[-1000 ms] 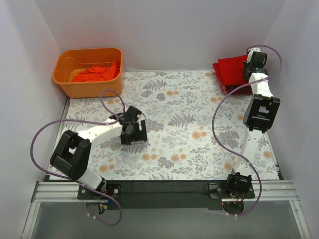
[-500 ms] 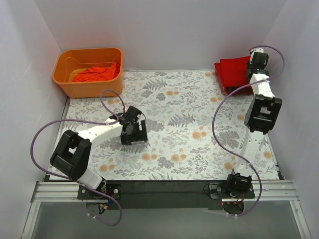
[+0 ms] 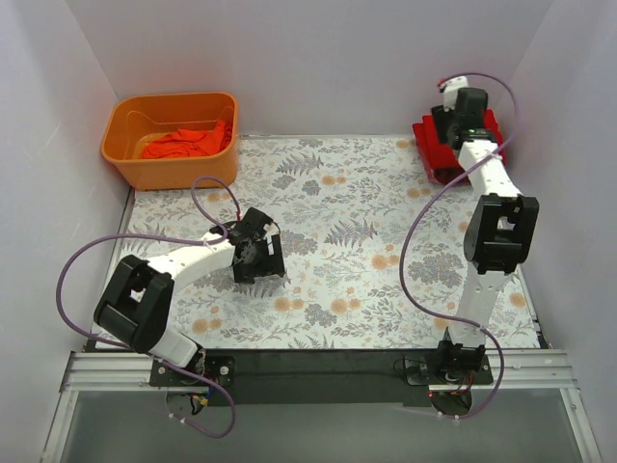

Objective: Fold and stack the t-shirts
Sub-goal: Neatly place the folded tshirt to the corner

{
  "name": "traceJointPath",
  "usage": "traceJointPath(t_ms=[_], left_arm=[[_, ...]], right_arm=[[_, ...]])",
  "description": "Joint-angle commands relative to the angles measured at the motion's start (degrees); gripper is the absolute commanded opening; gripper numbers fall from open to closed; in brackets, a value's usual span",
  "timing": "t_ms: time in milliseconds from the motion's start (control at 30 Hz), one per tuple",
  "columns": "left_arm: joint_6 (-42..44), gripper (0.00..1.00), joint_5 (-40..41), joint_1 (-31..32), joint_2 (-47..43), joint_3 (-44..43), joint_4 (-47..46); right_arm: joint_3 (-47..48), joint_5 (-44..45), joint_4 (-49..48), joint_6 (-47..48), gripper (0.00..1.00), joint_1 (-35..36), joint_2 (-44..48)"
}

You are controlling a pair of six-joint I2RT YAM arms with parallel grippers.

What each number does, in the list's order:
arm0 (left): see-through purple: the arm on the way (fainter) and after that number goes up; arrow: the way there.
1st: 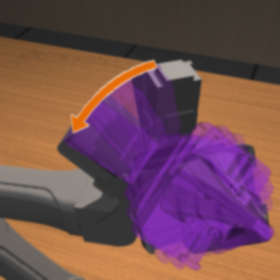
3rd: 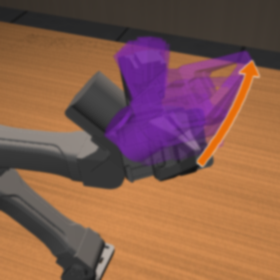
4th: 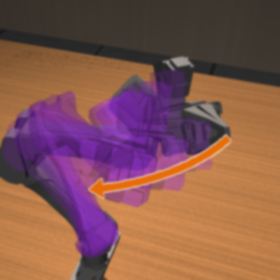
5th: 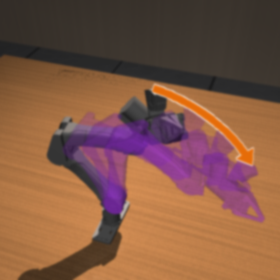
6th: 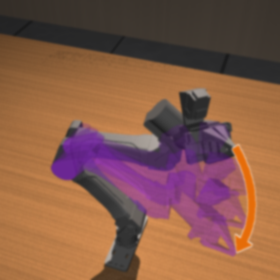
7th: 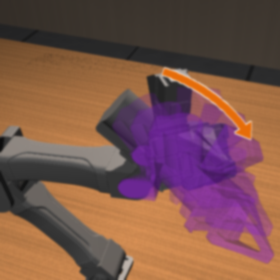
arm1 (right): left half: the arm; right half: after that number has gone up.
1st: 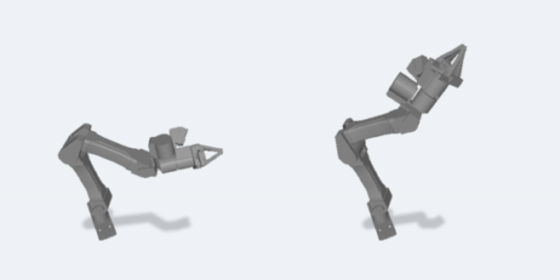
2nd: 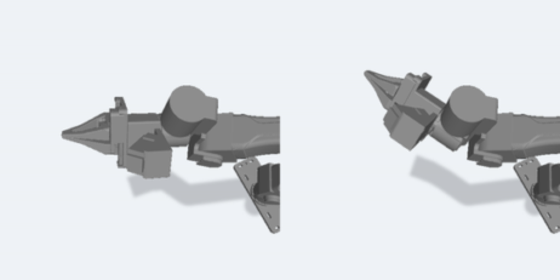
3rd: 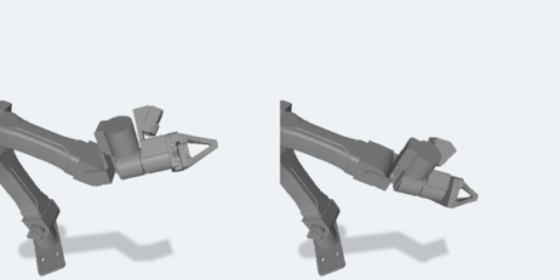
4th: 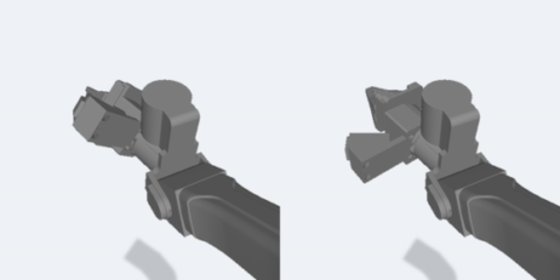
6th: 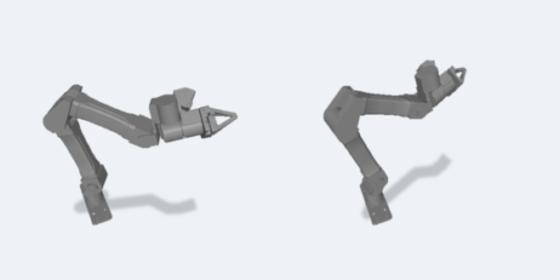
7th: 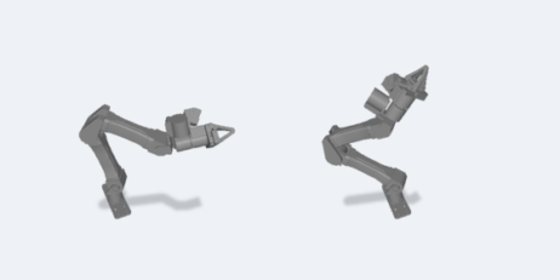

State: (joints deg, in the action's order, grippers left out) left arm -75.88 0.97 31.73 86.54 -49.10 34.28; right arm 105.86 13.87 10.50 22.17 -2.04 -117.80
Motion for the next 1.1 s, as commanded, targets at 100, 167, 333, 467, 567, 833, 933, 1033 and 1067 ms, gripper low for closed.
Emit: traceJointPath(t_ms=[100,167,333,467,567,833,933,1033,1067], left_arm=[[-0.4,0.80,-0.4,0.1,-4.6,1.2,-0.8],[-0.5,0.80,-0.4,0.2,-5.2,1.7,-0.9],[-0.7,0.80,-0.6,0.1,-4.7,2.1,-1.1],[-0.5,0.80,-0.6,0.1,-4.9,1.9,-1.1],[-0.4,0.80,-0.5,0.1,-4.7,2.2,-1.1],[-0.7,0.80,-0.9,0.1,-4.9,2.3,-1.1],[-0.7,0.80,-0.6,0.1,-5.2,2.4,-1.2],[-0.7,0.80,-0.9,0.2,-5.3,2.5,-1.1],[-0.7,0.80,-0.9,0.1,-5.3,2.5,-1.2]], right_arm=[[-2.2,3.3,-1.4,6.3,0.74,7.5,-3.2],[-1.8,5.9,-1.4,7.6,0.74,8.6,-5.1],[-1.1,10.9,-2.2,11.4,0.73,10.0,-8.8],[-1.7,15.8,-4.3,12.8,0.71,10.4,-10.3],[-2.3,18.1,-5.5,14.1,0.69,10.9,-10.9],[-5.9,22.8,-9.4,17.1,0.22,11.2,-9.2],[-6.5,22.8,-9.6,18.0,0.03,11.1,-8.1],[-7.3,22.6,-9.6,18.3,0.01,11.1,-6.1],[-7.5,22.7,-9.7,18.3,0.01,11.1,-5.5]])
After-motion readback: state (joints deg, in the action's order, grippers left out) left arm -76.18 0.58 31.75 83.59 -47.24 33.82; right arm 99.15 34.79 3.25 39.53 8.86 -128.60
